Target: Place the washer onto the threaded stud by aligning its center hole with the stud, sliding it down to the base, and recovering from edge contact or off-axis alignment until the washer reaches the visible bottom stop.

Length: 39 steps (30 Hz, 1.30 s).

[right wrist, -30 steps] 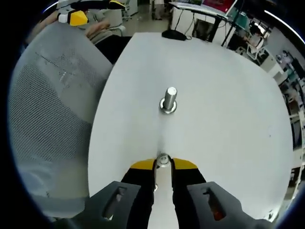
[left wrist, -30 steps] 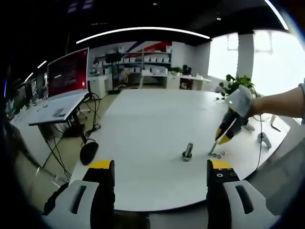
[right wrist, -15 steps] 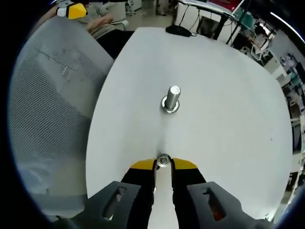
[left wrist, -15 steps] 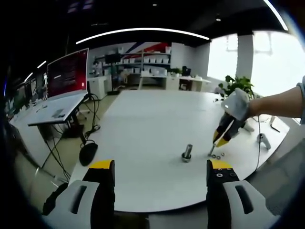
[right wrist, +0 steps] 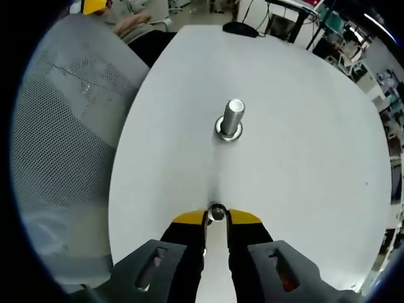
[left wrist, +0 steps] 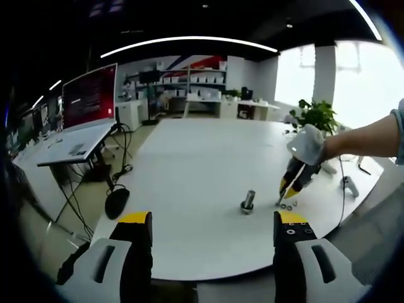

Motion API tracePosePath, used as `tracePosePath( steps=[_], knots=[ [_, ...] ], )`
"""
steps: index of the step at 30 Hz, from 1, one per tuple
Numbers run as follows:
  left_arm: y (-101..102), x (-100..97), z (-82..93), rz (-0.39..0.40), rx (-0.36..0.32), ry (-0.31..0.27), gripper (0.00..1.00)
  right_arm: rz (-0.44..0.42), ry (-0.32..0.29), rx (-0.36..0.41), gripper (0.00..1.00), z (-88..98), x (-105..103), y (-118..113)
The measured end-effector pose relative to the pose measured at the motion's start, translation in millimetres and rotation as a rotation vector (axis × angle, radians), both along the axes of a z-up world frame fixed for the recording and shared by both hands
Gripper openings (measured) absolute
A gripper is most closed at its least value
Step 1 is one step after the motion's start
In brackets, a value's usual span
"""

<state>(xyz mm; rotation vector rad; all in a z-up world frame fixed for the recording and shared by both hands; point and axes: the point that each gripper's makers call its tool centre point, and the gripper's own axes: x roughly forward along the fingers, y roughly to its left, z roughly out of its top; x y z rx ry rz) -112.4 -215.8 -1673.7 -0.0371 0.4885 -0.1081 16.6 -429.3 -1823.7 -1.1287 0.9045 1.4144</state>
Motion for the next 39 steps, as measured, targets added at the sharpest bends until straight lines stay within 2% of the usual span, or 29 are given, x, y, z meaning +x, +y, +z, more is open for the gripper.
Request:
tracePosePath(
  steps=[15,18,22,33,36,39],
  knots=[
    [0,-0.6,-1.8,-0.002,-0.001,0.01,0.77,0.001,0.008,-0.037,0.14,-19.5,-2,0],
    [-1,0.1,-0.8,-0.005,-0.005,0.004,0.77,0.001,0.003,-0.047,0.17,-20.7,-1,-2],
    [-1,-0.5,-2.2,-0.008,-0.003,0.011,0.76,-0.024,-0.003,-0.037,0.22,-17.0,0,-2],
    [-2,0.6,-1.8,-0.014,-0.005,0.008,0.76,-0.081,-0.017,-0.01,0.22,-1.0,9,-22],
    [-2,0.5,-1.7,-0.015,-0.004,0.008,0.76,-0.132,-0.011,0.035,0.22,6.8,11,-23],
    [-2,0.5,-1.6,-0.015,-0.005,0.008,0.76,-0.152,-0.01,0.045,0.22,8.9,13,-28]
  ],
)
